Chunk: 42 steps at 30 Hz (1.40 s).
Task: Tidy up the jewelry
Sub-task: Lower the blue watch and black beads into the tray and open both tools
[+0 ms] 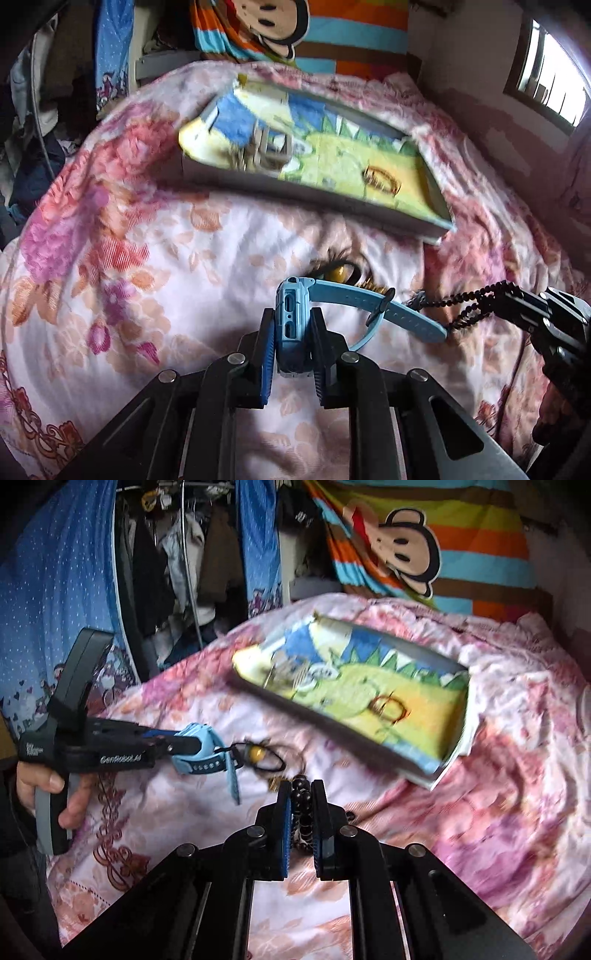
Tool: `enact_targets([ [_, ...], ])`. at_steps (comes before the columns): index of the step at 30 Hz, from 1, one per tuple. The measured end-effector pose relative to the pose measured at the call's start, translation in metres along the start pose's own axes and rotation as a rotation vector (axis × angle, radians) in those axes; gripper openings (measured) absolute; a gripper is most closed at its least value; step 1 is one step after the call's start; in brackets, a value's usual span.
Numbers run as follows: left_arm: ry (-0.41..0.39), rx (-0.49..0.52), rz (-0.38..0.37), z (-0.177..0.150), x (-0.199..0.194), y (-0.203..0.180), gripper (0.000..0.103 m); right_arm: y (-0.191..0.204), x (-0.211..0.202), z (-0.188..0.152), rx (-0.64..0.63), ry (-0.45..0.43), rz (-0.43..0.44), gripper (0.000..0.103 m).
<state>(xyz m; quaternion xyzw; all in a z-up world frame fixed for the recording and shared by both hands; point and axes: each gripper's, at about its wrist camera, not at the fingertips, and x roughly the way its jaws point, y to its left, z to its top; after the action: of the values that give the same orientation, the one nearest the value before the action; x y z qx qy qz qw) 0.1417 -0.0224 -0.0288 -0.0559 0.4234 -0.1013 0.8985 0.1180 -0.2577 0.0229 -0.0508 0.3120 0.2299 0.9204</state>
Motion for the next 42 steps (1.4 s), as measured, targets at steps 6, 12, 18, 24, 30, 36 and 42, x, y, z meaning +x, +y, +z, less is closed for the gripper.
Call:
enact_targets([
  [6, -0.072, 0.033, -0.027, 0.005, -0.015, -0.012, 0.016, -0.001, -0.013, 0.017, 0.002, -0.065, -0.003, 0.009],
  [12, -0.091, 0.004, -0.04, 0.021, -0.019, -0.013, 0.016, -0.008, -0.026, 0.037, 0.005, -0.145, -0.011, 0.009],
  [18, -0.151, 0.033, -0.016, 0.066, -0.013, -0.026, 0.016, -0.04, 0.001, 0.073, 0.029, -0.157, -0.039, 0.009],
  [24, -0.153, -0.02, -0.016, 0.119, 0.033, -0.032, 0.017, -0.074, 0.053, 0.086, 0.084, -0.164, -0.084, 0.009],
  [30, -0.116, -0.03, 0.016, 0.14, 0.085, -0.042, 0.017, -0.094, 0.101, 0.071, 0.166, -0.115, -0.109, 0.009],
  [36, -0.04, -0.068, 0.028, 0.138, 0.12, -0.038, 0.017, -0.104, 0.128, 0.044, 0.213, -0.044, -0.119, 0.009],
  [42, -0.033, -0.051, 0.06, 0.138, 0.126, -0.039, 0.017, -0.111, 0.143, 0.025, 0.239, 0.022, -0.122, 0.009],
])
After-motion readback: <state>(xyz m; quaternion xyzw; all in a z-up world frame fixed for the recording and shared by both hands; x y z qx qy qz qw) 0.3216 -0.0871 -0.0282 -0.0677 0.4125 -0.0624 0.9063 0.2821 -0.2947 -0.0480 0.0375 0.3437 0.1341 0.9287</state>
